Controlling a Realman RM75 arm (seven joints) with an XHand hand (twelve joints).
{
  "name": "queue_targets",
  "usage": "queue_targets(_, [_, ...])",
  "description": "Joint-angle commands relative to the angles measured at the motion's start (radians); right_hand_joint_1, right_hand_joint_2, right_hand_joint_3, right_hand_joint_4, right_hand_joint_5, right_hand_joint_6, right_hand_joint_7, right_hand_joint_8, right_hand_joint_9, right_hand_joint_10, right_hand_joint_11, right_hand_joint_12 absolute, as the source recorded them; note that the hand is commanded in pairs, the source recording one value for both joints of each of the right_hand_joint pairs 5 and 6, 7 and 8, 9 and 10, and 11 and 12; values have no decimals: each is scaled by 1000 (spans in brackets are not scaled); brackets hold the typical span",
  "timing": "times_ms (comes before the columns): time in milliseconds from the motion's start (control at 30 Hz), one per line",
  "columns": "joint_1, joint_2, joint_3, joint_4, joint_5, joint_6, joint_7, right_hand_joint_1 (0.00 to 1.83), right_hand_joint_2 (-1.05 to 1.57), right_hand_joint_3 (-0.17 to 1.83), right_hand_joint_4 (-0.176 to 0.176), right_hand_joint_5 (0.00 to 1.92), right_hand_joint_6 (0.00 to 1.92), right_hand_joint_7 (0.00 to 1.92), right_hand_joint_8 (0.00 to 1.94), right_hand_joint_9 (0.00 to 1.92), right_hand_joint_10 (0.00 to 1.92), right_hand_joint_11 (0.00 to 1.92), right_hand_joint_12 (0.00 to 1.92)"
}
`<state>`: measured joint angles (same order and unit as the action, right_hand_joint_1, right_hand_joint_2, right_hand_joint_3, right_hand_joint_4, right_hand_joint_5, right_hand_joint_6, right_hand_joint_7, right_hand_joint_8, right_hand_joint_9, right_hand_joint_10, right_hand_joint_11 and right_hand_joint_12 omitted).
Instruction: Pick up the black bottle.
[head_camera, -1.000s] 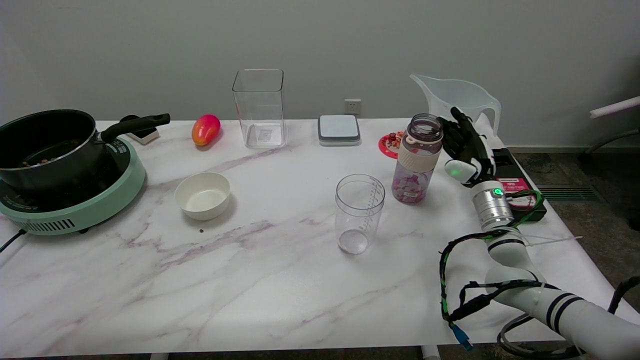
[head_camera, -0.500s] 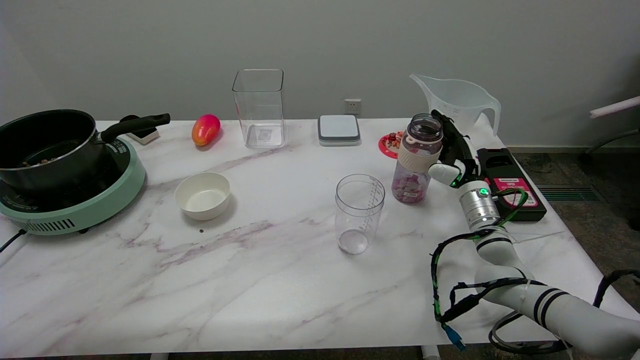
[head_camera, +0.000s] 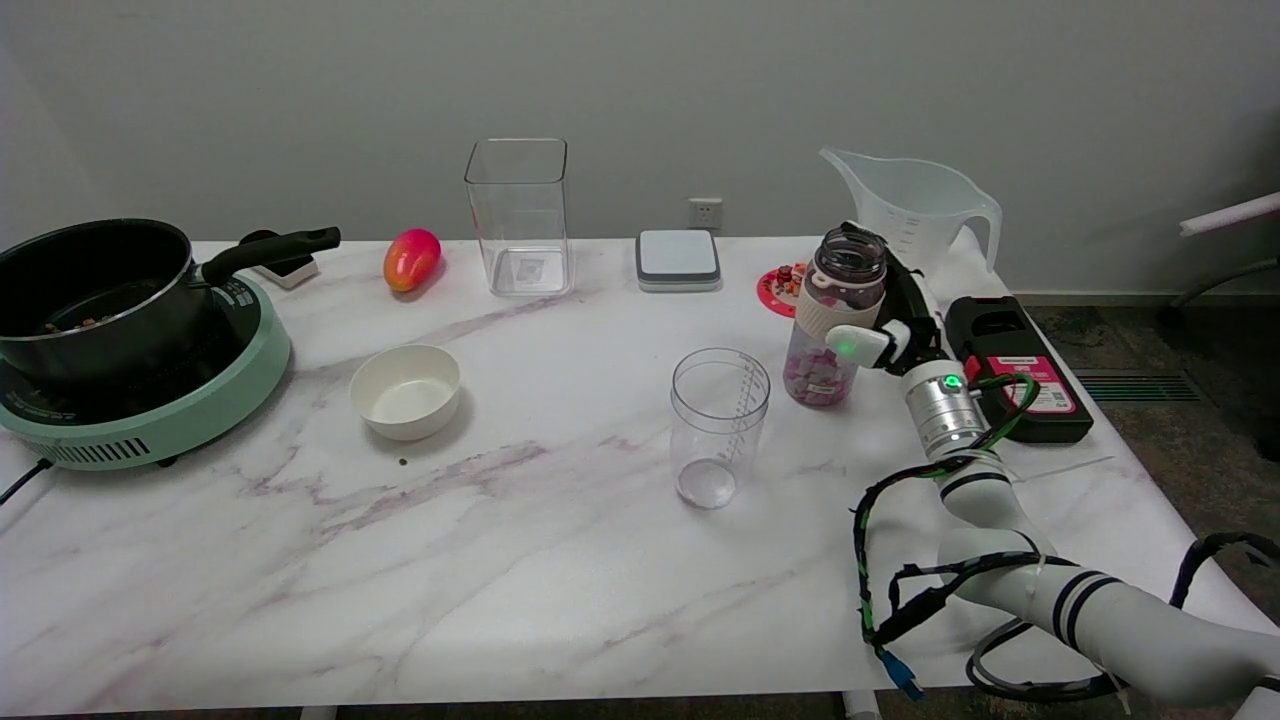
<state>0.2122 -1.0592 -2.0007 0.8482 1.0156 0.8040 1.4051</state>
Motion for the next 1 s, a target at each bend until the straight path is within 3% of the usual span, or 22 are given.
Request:
queue_targets(33, [21, -10, -15, -17, -14, -19, 5, 1351, -531, 862, 0, 341, 341, 646, 646, 506, 506, 509, 509])
queue_targets(267, [21, -10, -15, -21, -14, -22, 5, 1416, -117, 742, 0, 402, 402, 768, 768, 732, 732, 642, 642])
queue_targets(733, [23, -10, -8, -31, -8, -29, 5, 1514, 324, 551, 0, 573, 573, 936, 936, 923, 923, 747, 747])
queue_targets(900, [23, -10, -7, -31, -7, -27, 5, 1504, 346, 799, 0, 971, 971, 1205, 1205, 1146, 1146, 917, 917])
queue_targets(1000, [23, -10, 0, -31, -12, -24, 5, 1500, 531, 737, 0, 1280, 1280, 1388, 1388, 1282, 1282, 1084, 1084])
